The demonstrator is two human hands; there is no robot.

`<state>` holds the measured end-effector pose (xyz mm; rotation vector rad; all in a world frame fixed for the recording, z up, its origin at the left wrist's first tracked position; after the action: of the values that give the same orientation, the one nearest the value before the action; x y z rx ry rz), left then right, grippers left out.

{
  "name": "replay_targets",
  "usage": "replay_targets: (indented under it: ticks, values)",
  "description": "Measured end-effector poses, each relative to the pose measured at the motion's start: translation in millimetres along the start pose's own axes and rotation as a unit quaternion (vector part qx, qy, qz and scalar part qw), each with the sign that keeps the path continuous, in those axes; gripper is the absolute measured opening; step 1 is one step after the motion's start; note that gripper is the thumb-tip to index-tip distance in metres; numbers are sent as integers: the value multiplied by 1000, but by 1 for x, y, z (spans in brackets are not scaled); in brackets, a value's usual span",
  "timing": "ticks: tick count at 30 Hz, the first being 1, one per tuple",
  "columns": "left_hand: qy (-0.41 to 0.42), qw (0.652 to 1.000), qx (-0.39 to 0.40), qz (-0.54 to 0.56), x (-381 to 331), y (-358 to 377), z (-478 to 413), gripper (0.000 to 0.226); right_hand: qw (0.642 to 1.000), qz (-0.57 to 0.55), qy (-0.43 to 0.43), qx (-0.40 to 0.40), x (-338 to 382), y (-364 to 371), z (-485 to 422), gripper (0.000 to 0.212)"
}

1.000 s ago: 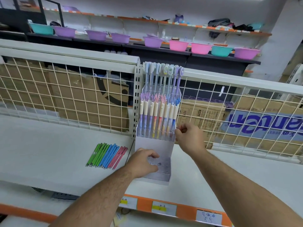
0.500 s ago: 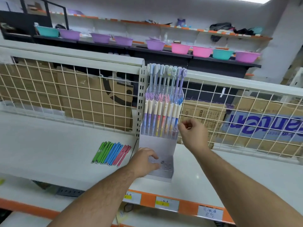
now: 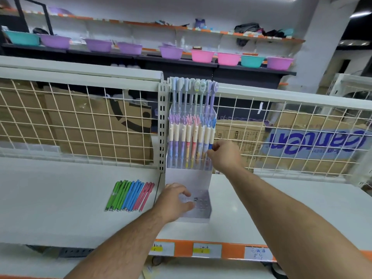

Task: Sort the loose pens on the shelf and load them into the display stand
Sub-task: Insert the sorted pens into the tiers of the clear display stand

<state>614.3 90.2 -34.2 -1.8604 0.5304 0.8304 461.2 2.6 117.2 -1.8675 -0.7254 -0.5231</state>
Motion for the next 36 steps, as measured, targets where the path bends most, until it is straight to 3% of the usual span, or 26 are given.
replay_targets:
  ticks: [10,17,26,36]
  values:
    - [2,1000,-4,-7,0,0,0,30,1000,-11,17,-3,-5,1,-1,30]
    - [0,1000,-4,-21,-3,-1,2,31,999,-18,28,-10,-15,2,15,11]
    - [9,998,-9,-60,-16,-7,8,34,999,-36,-21,1,-45,21,52,15]
    - [28,997,-8,-74,2,-38,21,31,998,-52,-26,26,-42,41,88,41]
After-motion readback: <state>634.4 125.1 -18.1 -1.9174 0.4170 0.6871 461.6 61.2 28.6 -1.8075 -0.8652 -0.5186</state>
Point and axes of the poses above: each hand's wrist, its own z-axis away from the middle knuckle, its own y-axis out of the palm, x = y × z, the point moved 2 cm from there along -z, towards the middle knuckle, and after that the axes turned 13 degrees about -x, right-handed, at the moved point
